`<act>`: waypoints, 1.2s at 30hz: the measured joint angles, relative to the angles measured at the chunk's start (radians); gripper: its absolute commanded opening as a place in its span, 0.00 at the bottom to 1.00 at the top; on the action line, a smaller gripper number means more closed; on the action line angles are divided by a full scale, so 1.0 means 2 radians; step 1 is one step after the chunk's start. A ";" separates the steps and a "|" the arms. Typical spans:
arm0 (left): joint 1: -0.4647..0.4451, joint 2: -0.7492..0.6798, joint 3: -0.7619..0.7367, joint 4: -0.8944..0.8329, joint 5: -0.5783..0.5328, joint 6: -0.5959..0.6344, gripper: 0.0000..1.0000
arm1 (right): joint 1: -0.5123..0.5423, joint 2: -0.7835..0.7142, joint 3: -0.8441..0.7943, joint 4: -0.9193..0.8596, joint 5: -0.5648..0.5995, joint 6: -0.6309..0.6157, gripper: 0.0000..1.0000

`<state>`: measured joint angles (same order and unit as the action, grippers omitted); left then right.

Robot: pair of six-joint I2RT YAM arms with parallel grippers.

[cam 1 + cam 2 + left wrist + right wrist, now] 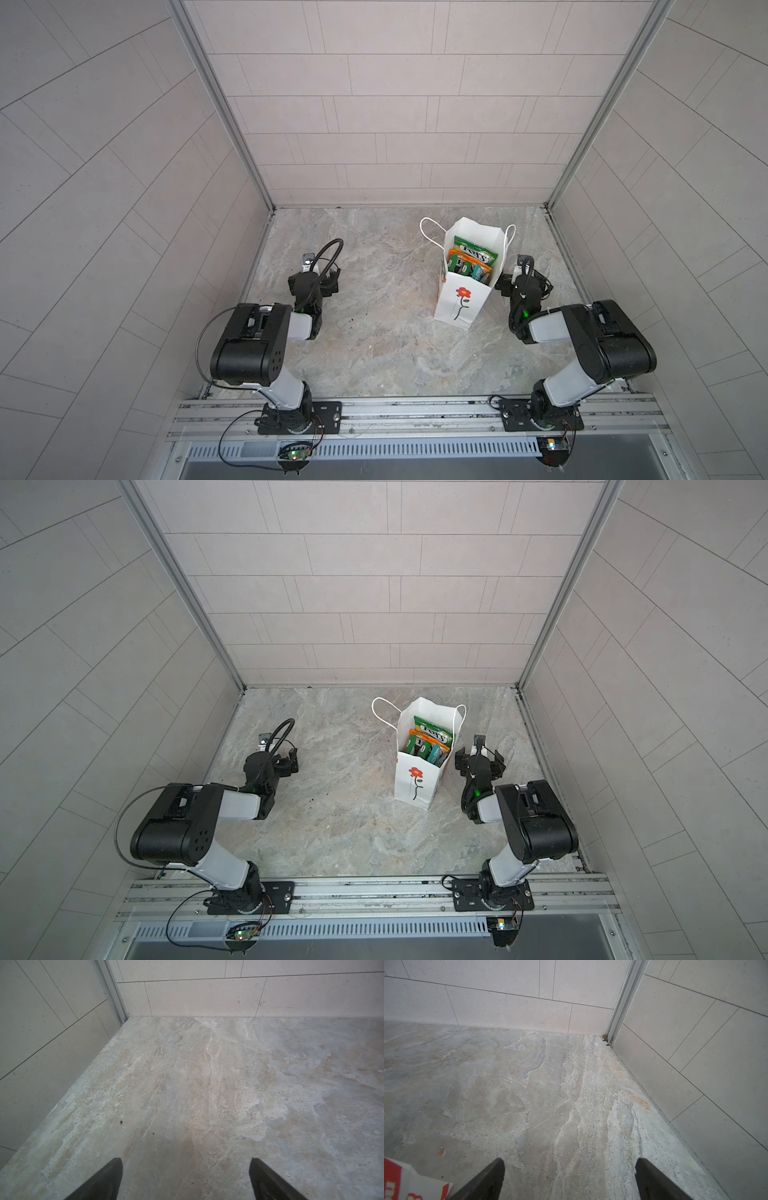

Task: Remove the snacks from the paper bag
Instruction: 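Reach the left gripper toward the bag rim while the right gripper approaches the bag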

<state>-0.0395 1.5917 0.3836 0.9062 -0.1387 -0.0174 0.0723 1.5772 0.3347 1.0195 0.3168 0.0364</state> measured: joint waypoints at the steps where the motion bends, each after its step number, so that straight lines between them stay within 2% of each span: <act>1: 0.000 0.000 0.000 0.000 0.000 0.000 1.00 | 0.000 0.000 0.000 0.000 0.000 0.000 0.99; 15: 0.000 -0.009 0.000 -0.009 -0.013 -0.003 1.00 | 0.001 -0.006 -0.003 0.001 0.004 0.001 0.99; 19: 0.000 -0.067 0.001 -0.050 -0.039 -0.008 1.00 | 0.001 -0.065 0.001 -0.064 0.012 0.001 0.99; 23: -0.001 -0.154 0.044 -0.168 -0.056 -0.052 1.00 | 0.001 -0.147 0.034 -0.154 0.034 0.032 0.99; 26: -0.004 -0.200 0.106 -0.262 -0.027 -0.113 1.00 | 0.001 -0.192 0.057 -0.218 0.036 0.058 0.99; 30: -0.023 -0.231 0.184 -0.349 0.064 -0.186 1.00 | 0.001 -0.228 0.075 -0.305 0.025 0.102 0.99; 32: -0.048 -0.237 0.219 -0.379 0.113 -0.220 1.00 | 0.001 -0.242 0.081 -0.351 0.009 0.126 0.99; 36: -0.119 -0.228 0.274 -0.405 0.177 -0.262 1.00 | 0.001 -0.259 0.082 -0.412 -0.026 0.154 0.99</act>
<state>-0.2768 1.1358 0.9310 0.0967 0.2161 -0.5411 0.0742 1.0595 0.4992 0.1959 0.2657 0.3443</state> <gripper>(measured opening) 0.999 0.993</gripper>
